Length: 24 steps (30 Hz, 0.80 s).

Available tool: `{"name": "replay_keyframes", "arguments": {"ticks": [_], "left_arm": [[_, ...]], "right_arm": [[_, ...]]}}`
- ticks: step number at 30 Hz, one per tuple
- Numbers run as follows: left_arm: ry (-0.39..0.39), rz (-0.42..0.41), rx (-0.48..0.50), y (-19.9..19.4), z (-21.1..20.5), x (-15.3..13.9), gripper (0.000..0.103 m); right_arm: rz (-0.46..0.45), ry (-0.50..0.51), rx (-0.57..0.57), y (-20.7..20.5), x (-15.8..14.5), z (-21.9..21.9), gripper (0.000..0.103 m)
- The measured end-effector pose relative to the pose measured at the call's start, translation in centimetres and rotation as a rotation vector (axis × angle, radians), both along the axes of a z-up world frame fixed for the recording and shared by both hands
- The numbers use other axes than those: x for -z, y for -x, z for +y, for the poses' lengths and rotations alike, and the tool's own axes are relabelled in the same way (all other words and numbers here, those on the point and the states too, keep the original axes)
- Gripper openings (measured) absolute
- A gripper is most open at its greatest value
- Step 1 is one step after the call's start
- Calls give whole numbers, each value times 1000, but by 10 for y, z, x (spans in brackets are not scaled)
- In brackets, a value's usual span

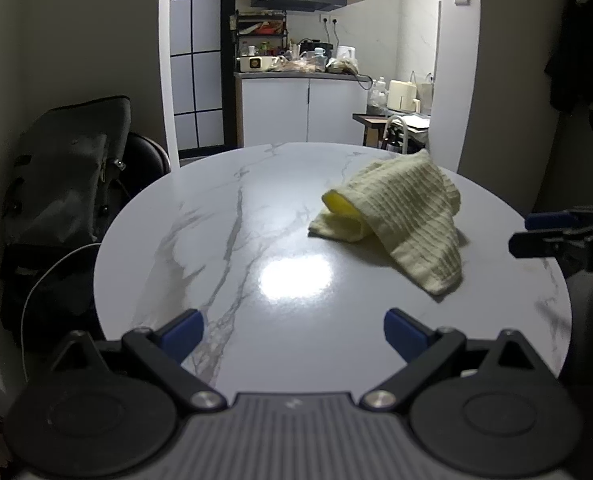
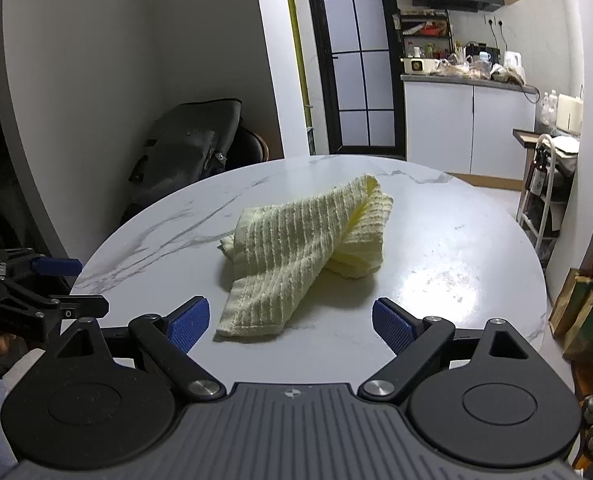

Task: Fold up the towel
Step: 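Move both grippers toward the crumpled pale yellow towel on the table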

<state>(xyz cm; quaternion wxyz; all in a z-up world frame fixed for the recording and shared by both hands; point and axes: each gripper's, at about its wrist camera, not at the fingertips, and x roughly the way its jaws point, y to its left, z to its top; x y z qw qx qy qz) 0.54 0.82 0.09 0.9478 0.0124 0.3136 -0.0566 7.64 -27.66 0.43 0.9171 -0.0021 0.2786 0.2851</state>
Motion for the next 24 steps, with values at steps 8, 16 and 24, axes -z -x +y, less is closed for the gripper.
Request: {"name": "replay_keyframes", "arguments": {"ticks": [8,16,24], "left_arm": [[-3,0,15,-1,-1,-1,99],[28,18,27,-3,1,2,99],[30,35,25,-8,2,4,99]], "right_arm": [[1,12,3,1,0,3,86],[33,24,9,0,1,3,78],[33,52,-10,3,0,10,78]]}}
